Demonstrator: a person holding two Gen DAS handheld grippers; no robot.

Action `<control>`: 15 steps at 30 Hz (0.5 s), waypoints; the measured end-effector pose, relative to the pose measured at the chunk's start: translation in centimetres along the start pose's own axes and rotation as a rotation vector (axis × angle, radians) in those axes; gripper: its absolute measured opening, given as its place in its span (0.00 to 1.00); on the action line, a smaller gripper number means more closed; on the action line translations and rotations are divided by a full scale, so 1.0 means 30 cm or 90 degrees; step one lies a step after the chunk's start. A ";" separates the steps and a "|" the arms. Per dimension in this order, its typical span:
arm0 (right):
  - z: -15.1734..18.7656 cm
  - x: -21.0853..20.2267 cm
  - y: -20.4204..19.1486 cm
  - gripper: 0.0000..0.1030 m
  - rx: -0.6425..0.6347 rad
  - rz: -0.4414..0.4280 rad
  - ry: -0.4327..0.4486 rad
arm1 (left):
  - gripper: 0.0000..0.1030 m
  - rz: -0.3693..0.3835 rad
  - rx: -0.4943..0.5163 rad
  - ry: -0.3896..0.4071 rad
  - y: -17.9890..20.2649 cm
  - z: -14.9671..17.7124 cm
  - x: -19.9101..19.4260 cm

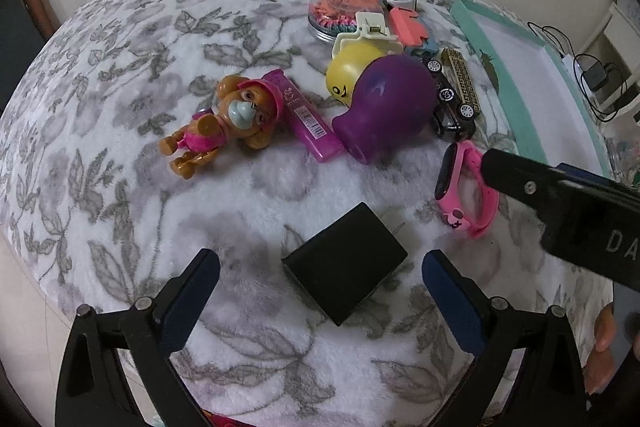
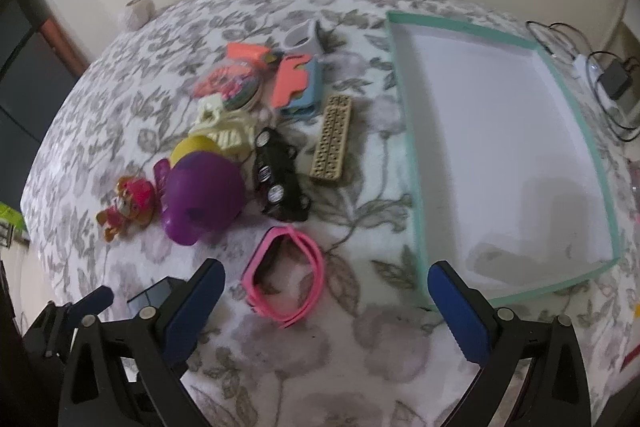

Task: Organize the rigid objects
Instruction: 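Grasp the black charger with the left tool while the right tool grasps the pink watch band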

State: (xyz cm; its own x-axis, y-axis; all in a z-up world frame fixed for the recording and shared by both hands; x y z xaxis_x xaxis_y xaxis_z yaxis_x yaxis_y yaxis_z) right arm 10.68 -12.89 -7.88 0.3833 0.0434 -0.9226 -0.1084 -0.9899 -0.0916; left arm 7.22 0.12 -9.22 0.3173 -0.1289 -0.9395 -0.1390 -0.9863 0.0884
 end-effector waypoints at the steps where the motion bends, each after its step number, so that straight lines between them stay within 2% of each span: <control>1: 0.002 0.007 -0.004 0.94 0.000 -0.005 -0.005 | 0.93 0.001 0.001 -0.003 0.003 0.001 0.002; 4: 0.009 0.034 -0.018 0.89 -0.008 -0.012 -0.022 | 0.91 0.002 0.006 -0.009 0.010 -0.006 0.019; 6: 0.014 0.053 -0.030 0.85 -0.016 -0.016 -0.034 | 0.83 0.003 0.012 -0.011 0.022 -0.009 0.027; 10: 0.022 0.086 -0.042 0.83 -0.020 -0.018 -0.050 | 0.80 0.010 0.013 -0.023 0.027 -0.008 0.043; 12: 0.025 0.102 -0.048 0.80 -0.027 -0.013 -0.058 | 0.71 0.017 0.012 -0.028 0.032 -0.006 0.050; 15: 0.026 0.124 -0.064 0.80 -0.041 -0.003 -0.066 | 0.70 0.016 0.014 -0.027 0.048 -0.003 0.062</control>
State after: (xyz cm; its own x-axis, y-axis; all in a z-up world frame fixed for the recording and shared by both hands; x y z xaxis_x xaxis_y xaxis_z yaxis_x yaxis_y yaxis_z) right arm 11.62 -10.71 -11.43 0.2868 0.0588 -0.9562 -0.0463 -0.9961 -0.0751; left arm 7.71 -1.56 -10.82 0.2730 -0.1481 -0.9505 -0.1662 -0.9805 0.1050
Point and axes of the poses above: each gripper's, at about its wrist camera, not at the fingertips, and x roughly the way its jaws point, y to its right, z to its underside, the point moved 1 cm from there along x, roughly the way its jaws point
